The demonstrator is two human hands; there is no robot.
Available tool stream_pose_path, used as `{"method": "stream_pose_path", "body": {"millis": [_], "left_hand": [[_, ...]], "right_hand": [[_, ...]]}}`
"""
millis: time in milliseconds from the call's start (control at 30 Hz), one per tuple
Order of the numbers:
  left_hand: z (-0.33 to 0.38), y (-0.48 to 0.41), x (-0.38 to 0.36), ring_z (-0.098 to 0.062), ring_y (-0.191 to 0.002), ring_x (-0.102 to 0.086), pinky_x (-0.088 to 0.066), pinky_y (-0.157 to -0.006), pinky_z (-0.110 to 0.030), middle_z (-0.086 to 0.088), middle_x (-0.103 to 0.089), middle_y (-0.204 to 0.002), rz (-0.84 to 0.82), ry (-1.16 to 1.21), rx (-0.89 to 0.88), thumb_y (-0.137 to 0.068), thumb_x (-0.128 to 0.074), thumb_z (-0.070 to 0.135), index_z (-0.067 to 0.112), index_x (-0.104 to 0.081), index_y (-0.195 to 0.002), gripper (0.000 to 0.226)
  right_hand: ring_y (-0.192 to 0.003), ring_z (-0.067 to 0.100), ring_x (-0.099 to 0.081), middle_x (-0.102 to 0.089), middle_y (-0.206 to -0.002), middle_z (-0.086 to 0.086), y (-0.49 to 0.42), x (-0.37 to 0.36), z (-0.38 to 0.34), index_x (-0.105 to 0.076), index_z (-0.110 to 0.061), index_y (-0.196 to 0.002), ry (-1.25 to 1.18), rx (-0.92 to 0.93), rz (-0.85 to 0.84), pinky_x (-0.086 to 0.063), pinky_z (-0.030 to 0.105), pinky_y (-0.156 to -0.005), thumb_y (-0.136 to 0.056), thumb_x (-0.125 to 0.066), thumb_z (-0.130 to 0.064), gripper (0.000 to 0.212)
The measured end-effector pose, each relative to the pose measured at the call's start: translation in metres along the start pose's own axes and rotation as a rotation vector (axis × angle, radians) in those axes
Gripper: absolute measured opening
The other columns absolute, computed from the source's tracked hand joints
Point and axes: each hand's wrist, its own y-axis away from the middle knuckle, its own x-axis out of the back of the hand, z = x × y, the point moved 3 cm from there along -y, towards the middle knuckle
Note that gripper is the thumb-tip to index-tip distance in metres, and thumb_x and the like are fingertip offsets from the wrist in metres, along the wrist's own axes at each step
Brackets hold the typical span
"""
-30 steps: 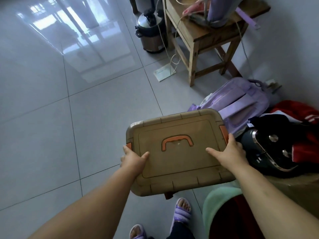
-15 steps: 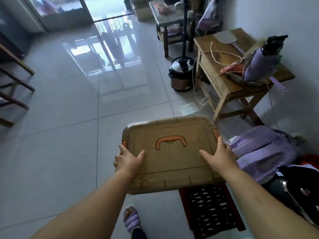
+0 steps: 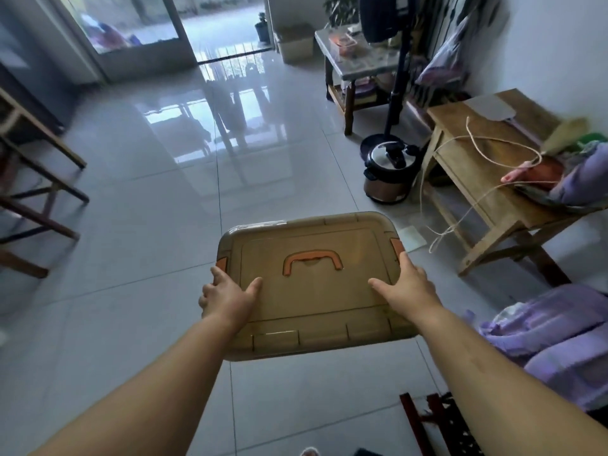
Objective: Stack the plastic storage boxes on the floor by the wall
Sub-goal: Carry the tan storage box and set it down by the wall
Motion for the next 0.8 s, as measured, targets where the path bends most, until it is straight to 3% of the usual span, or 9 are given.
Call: {"method": "stream_pose_path", "body": {"millis": [333,800], "left_hand": [[0.039,-0.181,0.074,-0.046,-0.136,-0.037,-0.041,-0.106,-0.051,-0.029,-0.029,-0.152,0.015,0.025,0.042,-0.087,-0.05,0.063,0.008,0.003,-0.156,0.103],[0.187,-0.475,0.197,-0.046,-0.137,-0.036,-0.04,-0.107,-0.051,-0.027,-0.028,-0.153,0.073,0.125,0.062,-0.087,-0.051,0.062,0.01,0.001,-0.156,0.101]], "right_hand": [[-0.129,0.043,-0.04,-0.036,-0.147,0.018,-0.141,-0.01,-0.169,-0.008,-0.029,-0.154,-0.002,0.078,-0.026,-0.038,0.051,-0.107,-0.082,-0.064,-0.052,0.094],[-0.132,0.041,-0.039,-0.036,-0.148,0.017,-0.406,0.033,-0.431,-0.014,-0.024,-0.153,0.031,0.196,0.005,-0.041,0.052,-0.104,-0.083,-0.065,-0.051,0.091]]}}
